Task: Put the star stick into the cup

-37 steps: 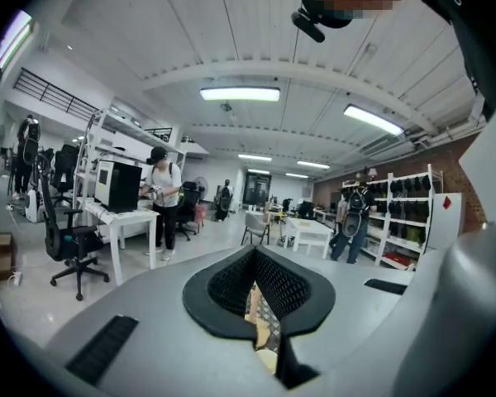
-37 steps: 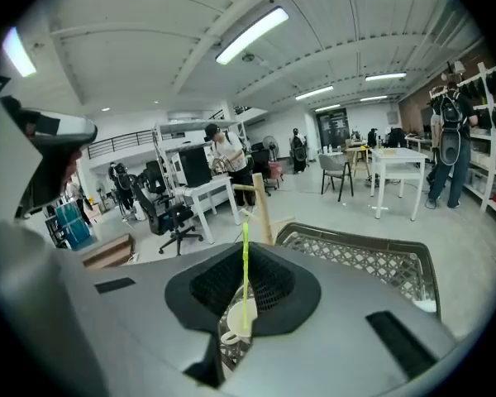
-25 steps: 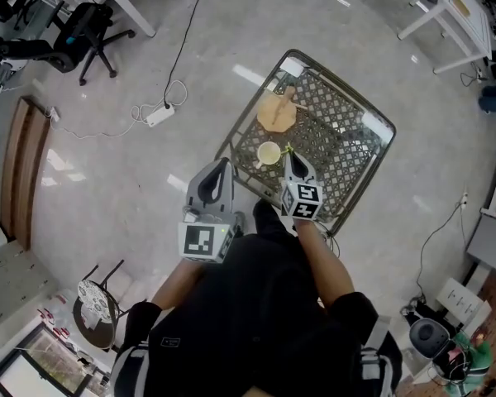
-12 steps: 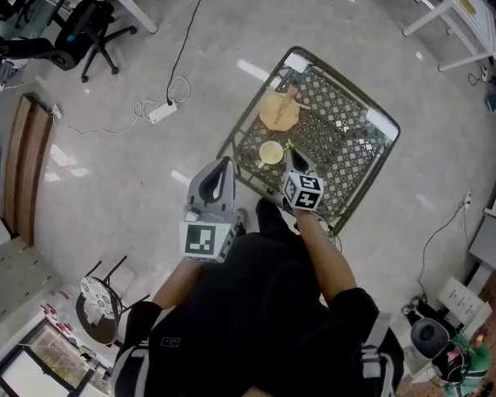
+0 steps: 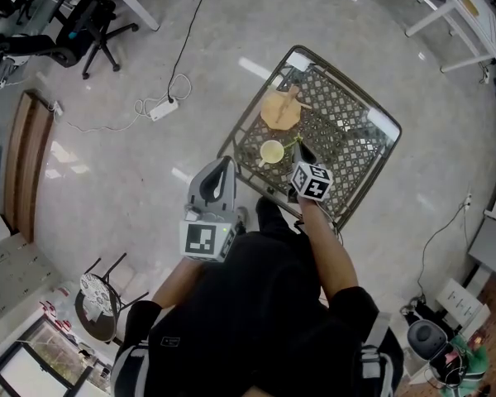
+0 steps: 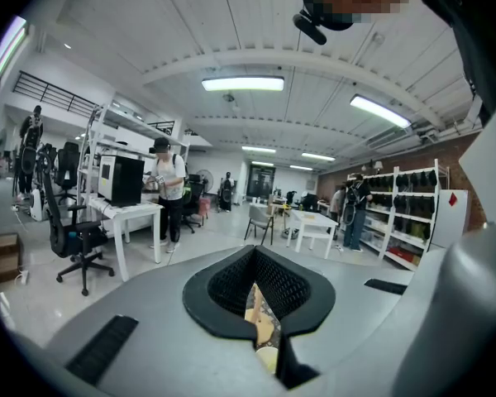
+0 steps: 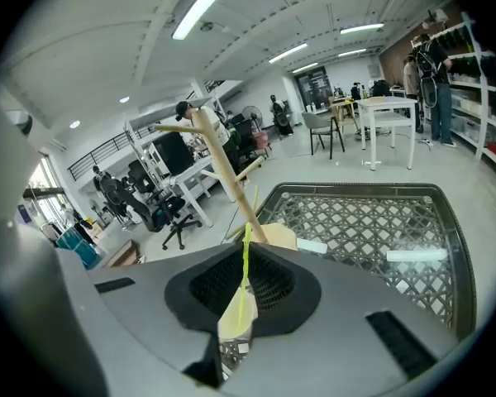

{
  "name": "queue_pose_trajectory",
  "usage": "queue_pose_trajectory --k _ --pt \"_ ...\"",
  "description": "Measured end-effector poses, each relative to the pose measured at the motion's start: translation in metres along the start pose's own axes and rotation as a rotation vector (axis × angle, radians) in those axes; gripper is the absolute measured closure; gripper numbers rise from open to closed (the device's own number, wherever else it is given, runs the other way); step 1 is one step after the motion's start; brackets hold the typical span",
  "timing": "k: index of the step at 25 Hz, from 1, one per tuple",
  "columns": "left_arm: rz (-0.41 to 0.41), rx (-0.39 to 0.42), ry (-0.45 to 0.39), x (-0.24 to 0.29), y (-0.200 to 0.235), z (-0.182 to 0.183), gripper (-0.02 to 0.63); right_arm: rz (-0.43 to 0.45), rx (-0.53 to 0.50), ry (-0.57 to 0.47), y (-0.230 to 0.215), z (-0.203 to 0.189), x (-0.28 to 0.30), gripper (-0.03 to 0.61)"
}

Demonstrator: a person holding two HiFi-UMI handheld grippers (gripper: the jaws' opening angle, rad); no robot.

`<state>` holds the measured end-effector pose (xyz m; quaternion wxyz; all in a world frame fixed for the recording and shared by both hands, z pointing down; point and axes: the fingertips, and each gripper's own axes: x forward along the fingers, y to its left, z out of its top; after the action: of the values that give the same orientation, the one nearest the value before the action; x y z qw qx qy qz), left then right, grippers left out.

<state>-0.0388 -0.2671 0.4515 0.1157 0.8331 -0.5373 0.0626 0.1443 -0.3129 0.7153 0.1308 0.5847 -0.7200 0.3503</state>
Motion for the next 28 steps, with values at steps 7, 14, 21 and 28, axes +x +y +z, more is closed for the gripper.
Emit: queue_pose_trajectory --k 7,14,21,28 --pt "0.021 0.023 0.035 -0.004 0.003 -0.003 0.598 -0.010 0.042 0.010 -0.016 0.002 0.008 0.557" --pt "0.019 -0.010 -0.003 -0.003 -0.001 0.000 0.598 -0.015 0.051 0.025 -0.024 0.002 0.014 0.557" --pt "0.019 -0.012 0.000 -0.009 -0.001 0.000 0.598 -0.024 0.051 0.034 -0.025 0.000 0.013 0.554" --pt "0.013 0.004 0.007 -0.019 0.000 -0.001 0.598 -0.040 0.050 0.026 -0.026 0.001 0.004 0.510"
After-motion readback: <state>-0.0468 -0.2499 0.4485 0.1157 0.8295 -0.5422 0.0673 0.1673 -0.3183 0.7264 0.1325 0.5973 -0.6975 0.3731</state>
